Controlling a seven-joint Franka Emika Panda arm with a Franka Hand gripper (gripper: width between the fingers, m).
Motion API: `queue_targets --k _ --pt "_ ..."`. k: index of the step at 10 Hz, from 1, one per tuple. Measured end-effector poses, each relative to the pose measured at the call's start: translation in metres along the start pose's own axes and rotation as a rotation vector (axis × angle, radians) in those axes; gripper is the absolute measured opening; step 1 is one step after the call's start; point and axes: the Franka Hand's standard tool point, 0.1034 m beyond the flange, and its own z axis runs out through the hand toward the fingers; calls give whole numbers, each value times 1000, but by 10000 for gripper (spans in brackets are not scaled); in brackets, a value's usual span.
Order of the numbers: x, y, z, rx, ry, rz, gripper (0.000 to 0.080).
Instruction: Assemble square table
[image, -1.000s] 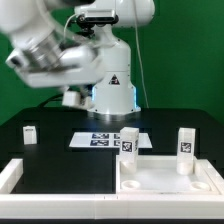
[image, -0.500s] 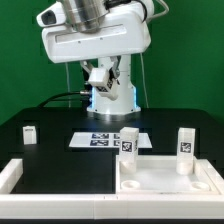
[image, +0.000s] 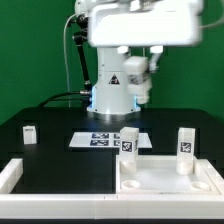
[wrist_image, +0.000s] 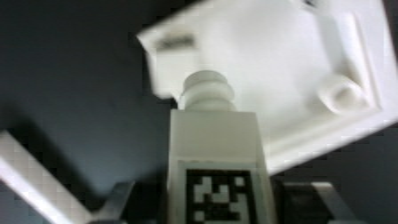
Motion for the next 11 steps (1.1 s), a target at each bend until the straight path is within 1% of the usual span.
queue_targets --k 1,2,3,4,5,6,7,8,9,10,11 --pt "13 -22 0 -38 99 -32 287" --pt "4 -22 3 46 148 89 287" --pt "-4 -17 5 47 194 102 287" --pt "-7 -23 6 53 254 108 287" --pt "-9 -23 7 53 278 110 287" --pt "-10 -24 9 57 269 112 287" --pt "-15 -36 20 76 261 121 287" --pt "-11 -54 28 75 261 112 287" --pt "-1 -67 34 18 248 146 287" --pt "3 -88 41 -73 259 143 287" --pt "2 -105 47 -181 275 110 287"
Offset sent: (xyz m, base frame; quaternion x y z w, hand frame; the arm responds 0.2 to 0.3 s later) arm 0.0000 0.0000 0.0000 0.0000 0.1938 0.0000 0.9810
